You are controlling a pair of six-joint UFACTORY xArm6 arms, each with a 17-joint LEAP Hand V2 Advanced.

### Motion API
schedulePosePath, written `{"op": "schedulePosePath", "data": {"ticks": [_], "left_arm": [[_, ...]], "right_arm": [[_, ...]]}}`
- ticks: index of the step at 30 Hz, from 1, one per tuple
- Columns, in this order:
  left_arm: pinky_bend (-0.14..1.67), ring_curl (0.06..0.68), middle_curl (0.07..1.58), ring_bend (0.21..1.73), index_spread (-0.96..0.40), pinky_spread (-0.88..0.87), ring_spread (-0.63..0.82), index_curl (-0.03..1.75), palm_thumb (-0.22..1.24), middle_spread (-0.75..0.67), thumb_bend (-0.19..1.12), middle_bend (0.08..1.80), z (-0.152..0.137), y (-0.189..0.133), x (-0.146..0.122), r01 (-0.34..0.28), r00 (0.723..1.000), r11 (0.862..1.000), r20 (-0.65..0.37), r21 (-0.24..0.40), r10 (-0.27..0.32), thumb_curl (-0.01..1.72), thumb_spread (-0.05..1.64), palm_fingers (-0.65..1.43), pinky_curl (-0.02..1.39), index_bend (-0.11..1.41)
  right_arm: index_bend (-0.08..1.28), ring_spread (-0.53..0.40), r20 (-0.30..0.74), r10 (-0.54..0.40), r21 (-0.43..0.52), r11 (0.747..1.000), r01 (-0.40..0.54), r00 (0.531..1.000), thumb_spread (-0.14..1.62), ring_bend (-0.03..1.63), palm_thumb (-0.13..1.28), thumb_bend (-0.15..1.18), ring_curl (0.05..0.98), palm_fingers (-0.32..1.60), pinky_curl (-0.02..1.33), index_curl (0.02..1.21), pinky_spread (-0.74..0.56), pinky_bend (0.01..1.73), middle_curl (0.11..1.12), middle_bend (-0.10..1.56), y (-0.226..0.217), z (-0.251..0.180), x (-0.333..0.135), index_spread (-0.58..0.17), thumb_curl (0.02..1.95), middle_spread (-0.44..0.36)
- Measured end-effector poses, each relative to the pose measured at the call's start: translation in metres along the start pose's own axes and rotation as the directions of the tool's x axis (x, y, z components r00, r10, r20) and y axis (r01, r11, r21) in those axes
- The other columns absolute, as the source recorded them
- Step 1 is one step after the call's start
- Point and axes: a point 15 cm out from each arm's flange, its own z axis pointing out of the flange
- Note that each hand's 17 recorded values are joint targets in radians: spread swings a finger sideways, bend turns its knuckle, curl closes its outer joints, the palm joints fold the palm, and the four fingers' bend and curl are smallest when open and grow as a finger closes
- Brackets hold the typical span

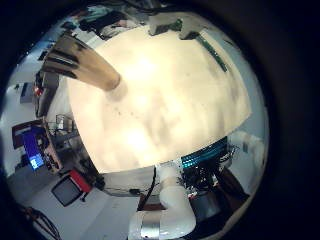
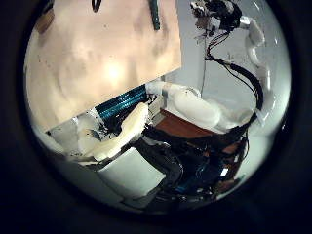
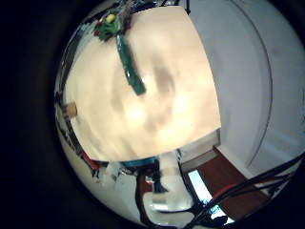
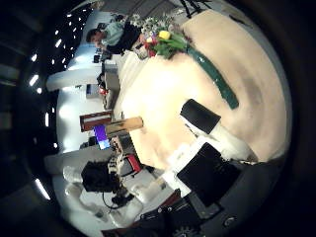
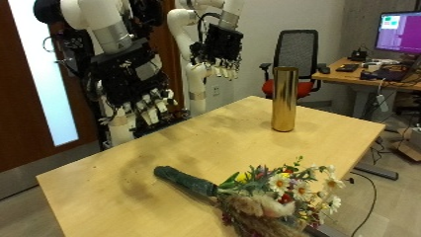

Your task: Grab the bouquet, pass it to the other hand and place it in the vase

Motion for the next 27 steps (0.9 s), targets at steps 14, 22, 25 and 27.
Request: {"op": "schedulePosePath", "data": {"ticks": [14,22,25,27], "left_arm": [[0.17,0.208,0.33,0.34,0.13,0.51,0.53,0.42,0.46,0.31,-0.03,0.2,0.002,-0.001,0.002,0.016,1.0,1.0,0.0,-0.015,-0.016,0.31,0.95,0.21,0.21,0.2],[0.17,0.208,0.34,0.35,0.13,0.5,0.52,0.43,0.46,0.3,-0.03,0.2,0.004,0.002,0.004,0.02,1.0,0.999,-0.001,-0.031,-0.021,0.31,0.95,0.22,0.2,0.2],[0.17,0.206,0.34,0.34,0.13,0.51,0.53,0.43,0.46,0.3,-0.03,0.2,0.003,0.003,0.004,0.018,1.0,0.999,-0.002,-0.031,-0.018,0.31,0.95,0.22,0.2,0.2],[0.17,0.205,0.33,0.34,0.13,0.5,0.53,0.43,0.46,0.3,-0.03,0.19,0.003,0.003,0.003,0.023,1.0,0.999,-0.002,-0.03,-0.023,0.31,0.95,0.22,0.2,0.2]], "right_arm": [[0.16,-0.052,-0.035,0.025,-0.031,0.999,-0.026,0.999,1.08,0.85,0.59,-0.02,0.28,0.3,0.28,0.25,0.14,0.49,0.44,0.55,-0.044,0.108,0.005,-0.067,0.38,0.062],[0.17,-0.053,-0.061,0.049,-0.073,0.996,-0.053,0.997,1.05,0.86,0.63,-0.02,0.281,0.28,0.26,0.29,0.12,0.49,0.45,0.55,-0.047,0.144,0.024,-0.064,0.4,0.056],[0.17,-0.042,-0.062,0.038,-0.092,0.995,-0.043,0.997,1.03,0.85,0.64,-0.02,0.278,0.27,0.26,0.3,0.12,0.5,0.45,0.55,-0.043,0.154,0.017,-0.061,0.41,0.072],[0.17,-0.039,-0.065,0.036,-0.105,0.994,-0.043,0.997,1.03,0.85,0.65,-0.02,0.277,0.27,0.26,0.3,0.12,0.49,0.45,0.55,-0.041,0.16,0.017,-0.061,0.41,0.076]]}}
